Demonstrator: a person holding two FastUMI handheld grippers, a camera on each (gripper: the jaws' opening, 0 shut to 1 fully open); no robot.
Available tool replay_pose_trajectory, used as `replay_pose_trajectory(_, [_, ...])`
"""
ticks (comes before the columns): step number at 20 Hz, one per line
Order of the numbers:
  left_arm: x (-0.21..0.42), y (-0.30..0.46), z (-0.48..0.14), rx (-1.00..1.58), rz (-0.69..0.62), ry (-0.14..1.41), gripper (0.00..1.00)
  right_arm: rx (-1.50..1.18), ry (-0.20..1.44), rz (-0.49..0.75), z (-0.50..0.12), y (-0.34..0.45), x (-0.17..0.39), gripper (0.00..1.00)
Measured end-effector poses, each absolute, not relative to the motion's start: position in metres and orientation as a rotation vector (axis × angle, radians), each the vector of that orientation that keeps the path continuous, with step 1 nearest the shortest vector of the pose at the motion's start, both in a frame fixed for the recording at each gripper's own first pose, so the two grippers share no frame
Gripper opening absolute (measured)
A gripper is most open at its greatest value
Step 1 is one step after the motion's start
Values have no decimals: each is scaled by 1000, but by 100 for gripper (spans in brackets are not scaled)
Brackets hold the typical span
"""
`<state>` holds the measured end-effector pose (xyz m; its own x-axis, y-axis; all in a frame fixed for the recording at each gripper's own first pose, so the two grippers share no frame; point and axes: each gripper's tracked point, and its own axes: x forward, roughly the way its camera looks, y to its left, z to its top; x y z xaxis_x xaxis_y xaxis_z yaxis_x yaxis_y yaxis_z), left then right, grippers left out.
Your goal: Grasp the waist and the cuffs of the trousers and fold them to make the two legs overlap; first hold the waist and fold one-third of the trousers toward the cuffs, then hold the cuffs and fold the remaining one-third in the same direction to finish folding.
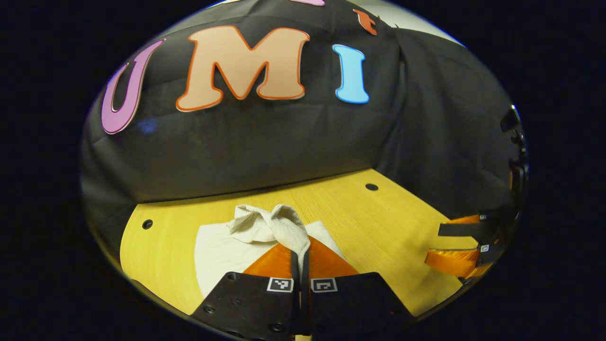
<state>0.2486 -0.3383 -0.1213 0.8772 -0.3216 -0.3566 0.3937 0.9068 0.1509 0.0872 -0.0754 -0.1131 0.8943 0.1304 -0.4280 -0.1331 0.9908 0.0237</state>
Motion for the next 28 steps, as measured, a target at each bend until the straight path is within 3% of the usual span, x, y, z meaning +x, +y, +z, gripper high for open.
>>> replay_pose_trajectory(4, [235, -350, -173, 217, -383, 410, 1, -16, 453, 123, -118, -88, 77, 97])
replay_pose_trajectory(8, [233, -350, -196, 163, -378, 452, 10, -11, 453, 108, -117, -96, 66, 97])
replay_pose_trajectory(13, [215, -347, -176, 133, -389, 414, 100, -3, 439, 111, -112, -89, 58, 96])
replay_pose_trajectory(20, [179, -285, -133, 164, -294, 346, 96, -35, 375, 147, -95, -54, 51, 96])
replay_pose_trajectory(21, [172, -274, -125, 160, -277, 335, 96, -36, 362, 155, -91, -46, 50, 92])
replay_pose_trajectory(22, [165, -264, -117, 155, -260, 322, 95, -34, 350, 163, -87, -37, 49, 96])
replay_pose_trajectory(28, [131, -193, -78, 104, -143, 268, 95, -7, 272, 179, -65, 2, 43, 96])
